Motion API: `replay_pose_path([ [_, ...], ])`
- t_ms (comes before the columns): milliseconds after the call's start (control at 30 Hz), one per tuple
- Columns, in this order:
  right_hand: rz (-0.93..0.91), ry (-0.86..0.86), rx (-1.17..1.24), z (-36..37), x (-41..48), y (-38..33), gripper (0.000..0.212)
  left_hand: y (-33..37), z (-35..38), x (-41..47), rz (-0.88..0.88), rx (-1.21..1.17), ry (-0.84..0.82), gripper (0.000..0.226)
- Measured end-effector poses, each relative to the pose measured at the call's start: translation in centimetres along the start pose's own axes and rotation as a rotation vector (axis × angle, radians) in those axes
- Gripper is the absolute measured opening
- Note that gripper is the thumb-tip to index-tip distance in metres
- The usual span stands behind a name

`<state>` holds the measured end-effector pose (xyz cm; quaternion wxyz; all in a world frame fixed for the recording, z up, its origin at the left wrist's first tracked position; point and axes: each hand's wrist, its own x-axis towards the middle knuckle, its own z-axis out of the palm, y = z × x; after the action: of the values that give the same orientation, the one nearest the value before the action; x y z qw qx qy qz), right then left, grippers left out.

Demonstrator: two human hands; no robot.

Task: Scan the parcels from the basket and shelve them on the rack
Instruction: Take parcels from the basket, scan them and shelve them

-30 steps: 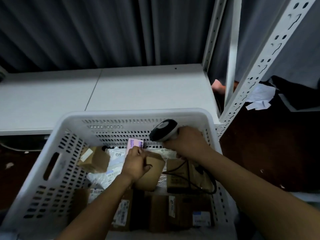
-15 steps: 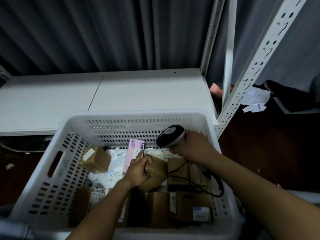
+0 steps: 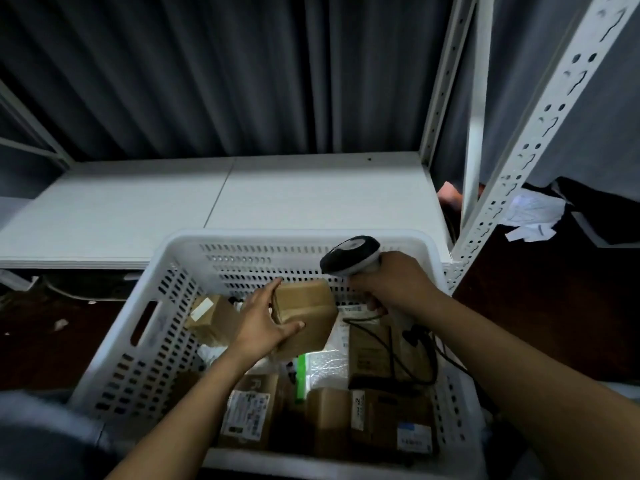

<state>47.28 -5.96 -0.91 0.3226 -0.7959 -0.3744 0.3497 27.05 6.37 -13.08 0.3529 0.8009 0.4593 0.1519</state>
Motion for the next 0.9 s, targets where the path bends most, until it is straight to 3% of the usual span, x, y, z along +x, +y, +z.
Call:
replay_pose_path([
  [233, 0.05, 0.135, 0.445, 0.4, 0.0, -0.3, 0.013, 5.0, -5.9, -3.8, -0.017, -0.362, 0.222, 0.081],
  [367, 0.136, 0.122, 0.714, 0.1, -0.5, 0.2, 0.014, 8.0, -7.9, -6.1, 0.027, -0.549, 0.215, 0.071],
  [467, 0.191, 0.014, 0.909, -0.4, -1.4, 0.2, 0.021, 8.8, -8.5, -7.2, 0.039, -0.536, 0.14, 0.074],
  [533, 0.181, 0.007, 0.928, -0.6, -2.0, 0.0, 0.023, 9.0, -8.6, -7.7, 0.038, -0.491, 0.091, 0.08],
  [667, 0.052, 0.169, 0.805, -0.7, -2.6, -0.2, 0.025, 9.2, -8.7, -8.1, 0.012, -0.374, 0.003, 0.091],
  [767, 0.014, 0.191, 0.83, -0.9, -2.8, -0.5, 0.014, 9.7, -8.6, -8.3, -0.041, -0.419, -0.019, 0.067],
  [900, 0.035, 0.113, 0.872, -0.5, -3.1, -0.9, 0.014, 9.6, -8.0, -8.1, -0.062, -0.477, 0.016, 0.055],
])
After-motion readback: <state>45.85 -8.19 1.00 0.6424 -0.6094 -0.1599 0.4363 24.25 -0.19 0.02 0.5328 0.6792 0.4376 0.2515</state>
